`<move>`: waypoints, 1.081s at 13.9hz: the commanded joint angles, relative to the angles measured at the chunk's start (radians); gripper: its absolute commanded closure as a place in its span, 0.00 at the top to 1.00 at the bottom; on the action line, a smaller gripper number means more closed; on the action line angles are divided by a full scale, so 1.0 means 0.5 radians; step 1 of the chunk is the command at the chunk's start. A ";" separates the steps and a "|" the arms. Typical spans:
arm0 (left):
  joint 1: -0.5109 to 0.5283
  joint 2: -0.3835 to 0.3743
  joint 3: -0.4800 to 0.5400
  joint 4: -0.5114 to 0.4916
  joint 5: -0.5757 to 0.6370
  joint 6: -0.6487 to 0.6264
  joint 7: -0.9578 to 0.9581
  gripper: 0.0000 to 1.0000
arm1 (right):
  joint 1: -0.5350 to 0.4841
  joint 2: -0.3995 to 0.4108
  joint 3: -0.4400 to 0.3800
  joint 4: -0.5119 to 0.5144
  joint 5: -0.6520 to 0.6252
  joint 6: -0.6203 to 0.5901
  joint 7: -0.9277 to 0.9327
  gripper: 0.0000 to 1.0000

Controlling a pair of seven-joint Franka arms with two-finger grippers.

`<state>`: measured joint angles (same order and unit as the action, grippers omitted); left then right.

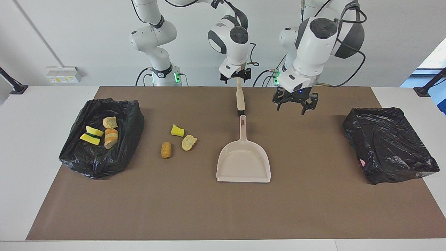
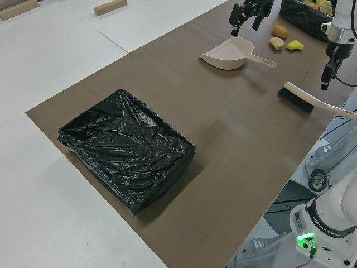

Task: Sweep and dump trash in bin
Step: 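Reach the left gripper to the dustpan handle while the right gripper withdraws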

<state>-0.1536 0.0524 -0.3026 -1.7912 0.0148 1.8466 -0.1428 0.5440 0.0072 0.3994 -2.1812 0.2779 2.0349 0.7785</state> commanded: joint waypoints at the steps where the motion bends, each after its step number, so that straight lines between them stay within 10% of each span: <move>1: -0.006 0.100 -0.115 -0.077 -0.008 0.160 -0.183 1.00 | 0.068 -0.045 -0.004 -0.147 0.122 0.164 0.054 1.00; 15: -0.202 0.435 -0.238 -0.342 0.026 0.808 -0.666 1.00 | 0.332 -0.070 -0.004 -0.371 0.233 0.360 0.241 0.95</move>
<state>-0.2473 0.2520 -0.4250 -1.9595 0.0159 2.2234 -0.4556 0.7052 0.0058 0.3987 -2.3329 0.3723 2.1870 0.8831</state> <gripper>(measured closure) 0.000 0.004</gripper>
